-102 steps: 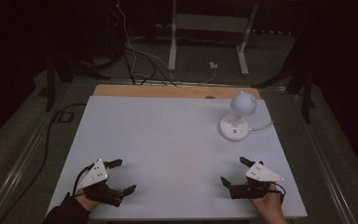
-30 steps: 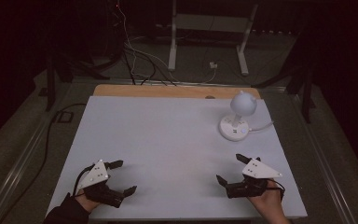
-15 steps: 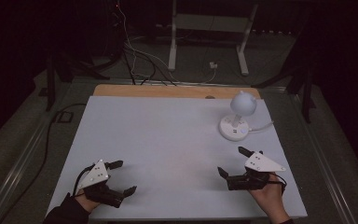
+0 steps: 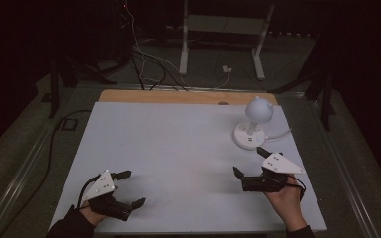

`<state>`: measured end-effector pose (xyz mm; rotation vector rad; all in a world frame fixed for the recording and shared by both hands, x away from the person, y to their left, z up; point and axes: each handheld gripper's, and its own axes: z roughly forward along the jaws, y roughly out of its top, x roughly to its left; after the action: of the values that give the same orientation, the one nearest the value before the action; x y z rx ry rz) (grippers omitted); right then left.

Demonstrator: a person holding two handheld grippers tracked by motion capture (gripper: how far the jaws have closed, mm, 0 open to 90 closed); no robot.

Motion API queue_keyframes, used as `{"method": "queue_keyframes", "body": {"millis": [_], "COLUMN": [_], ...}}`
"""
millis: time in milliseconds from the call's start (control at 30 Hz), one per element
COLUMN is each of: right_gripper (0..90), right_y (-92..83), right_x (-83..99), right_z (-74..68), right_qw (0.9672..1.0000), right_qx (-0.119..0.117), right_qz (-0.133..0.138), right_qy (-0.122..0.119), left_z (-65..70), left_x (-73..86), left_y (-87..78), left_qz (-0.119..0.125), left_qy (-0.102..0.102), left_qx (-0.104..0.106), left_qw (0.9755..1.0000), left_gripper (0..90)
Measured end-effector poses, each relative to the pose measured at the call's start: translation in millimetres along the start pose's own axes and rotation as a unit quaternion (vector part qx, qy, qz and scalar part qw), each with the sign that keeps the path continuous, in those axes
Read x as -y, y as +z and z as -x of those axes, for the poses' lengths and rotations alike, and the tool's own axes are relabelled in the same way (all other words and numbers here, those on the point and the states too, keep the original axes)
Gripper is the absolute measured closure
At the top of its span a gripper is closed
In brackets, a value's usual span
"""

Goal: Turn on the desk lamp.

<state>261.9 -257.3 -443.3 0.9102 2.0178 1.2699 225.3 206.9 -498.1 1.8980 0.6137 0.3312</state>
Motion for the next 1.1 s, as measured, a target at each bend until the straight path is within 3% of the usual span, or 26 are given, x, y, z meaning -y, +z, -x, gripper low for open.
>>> {"method": "queue_keyframes", "body": {"millis": [1100], "right_gripper": [0.0], "right_y": [30.4], "right_x": [-24.7], "right_z": [25.5], "right_qw": [0.9987], "right_qx": [0.047], "right_qz": [-0.008], "right_qy": [0.021], "left_z": [0.2], "left_x": [-0.2], "left_y": [0.0], "left_qz": [0.001], "left_qy": [-0.002], "left_qx": [0.001], "left_qw": [1.0000], "left_gripper": [0.3]}}
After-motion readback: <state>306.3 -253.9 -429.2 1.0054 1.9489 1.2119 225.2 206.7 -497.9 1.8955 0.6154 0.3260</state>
